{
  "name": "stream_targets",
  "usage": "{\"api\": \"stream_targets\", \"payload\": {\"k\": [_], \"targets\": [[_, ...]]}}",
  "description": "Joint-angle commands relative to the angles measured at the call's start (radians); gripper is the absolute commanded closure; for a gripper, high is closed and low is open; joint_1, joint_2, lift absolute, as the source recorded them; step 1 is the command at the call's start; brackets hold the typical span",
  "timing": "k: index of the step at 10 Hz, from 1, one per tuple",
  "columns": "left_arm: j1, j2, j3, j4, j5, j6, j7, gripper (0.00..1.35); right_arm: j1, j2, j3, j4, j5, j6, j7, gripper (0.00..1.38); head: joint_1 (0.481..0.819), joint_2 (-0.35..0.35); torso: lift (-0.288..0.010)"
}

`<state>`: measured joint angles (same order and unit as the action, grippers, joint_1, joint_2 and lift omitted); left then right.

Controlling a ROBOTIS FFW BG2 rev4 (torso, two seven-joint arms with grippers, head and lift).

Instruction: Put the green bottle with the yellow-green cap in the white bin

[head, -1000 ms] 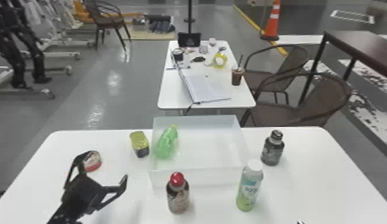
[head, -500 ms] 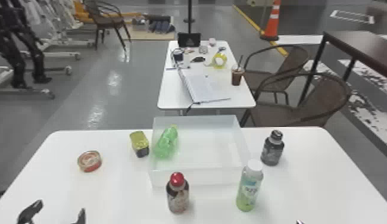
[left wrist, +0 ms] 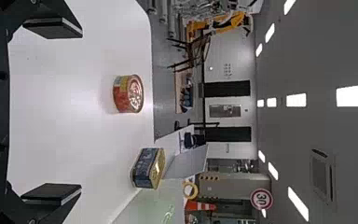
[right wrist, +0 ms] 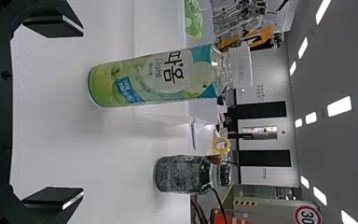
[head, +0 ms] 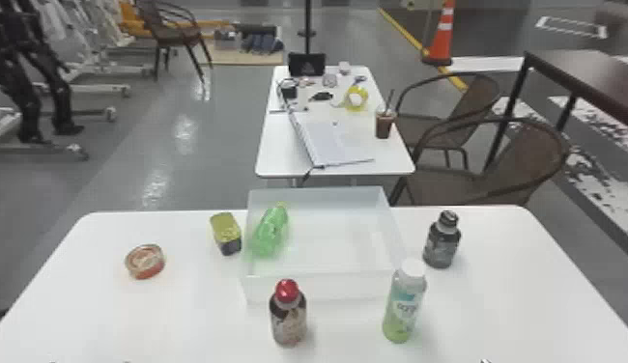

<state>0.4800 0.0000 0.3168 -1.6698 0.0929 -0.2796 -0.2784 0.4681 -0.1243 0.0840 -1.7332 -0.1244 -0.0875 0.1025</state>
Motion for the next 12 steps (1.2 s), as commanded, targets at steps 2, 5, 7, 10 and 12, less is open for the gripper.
{"api": "stream_targets", "payload": {"k": [2,5,7,10,12], "targets": [[0.015,-0.003,-0.058,-0.001,0.031,-0.009,0.031,0.13,0.003,-0.002,0.0,-0.002,0.0,0.002,-0.001,0.1,0.549,0.0,-0.1],[0.029,-0.003,-0.099,-0.001,0.06,-0.015,0.084,0.13,0.004,-0.002,0.0,-0.005,0.0,0.002,-0.001,0.09,0.549,0.0,-0.1],[0.031,-0.003,-0.102,-0.001,0.062,-0.015,0.085,0.13,0.006,-0.002,-0.001,-0.005,0.0,0.002,-0.001,0.1,0.549,0.0,-0.1],[0.032,-0.003,-0.102,-0.007,0.062,0.002,0.085,0.13,0.007,-0.002,-0.001,-0.006,0.002,0.002,-0.001,0.09,0.549,0.0,-0.1],[0.031,-0.003,-0.104,-0.007,0.062,-0.001,0.085,0.13,0.007,-0.002,-0.001,-0.006,0.002,0.002,-0.001,0.09,0.549,0.0,-0.1]]}}
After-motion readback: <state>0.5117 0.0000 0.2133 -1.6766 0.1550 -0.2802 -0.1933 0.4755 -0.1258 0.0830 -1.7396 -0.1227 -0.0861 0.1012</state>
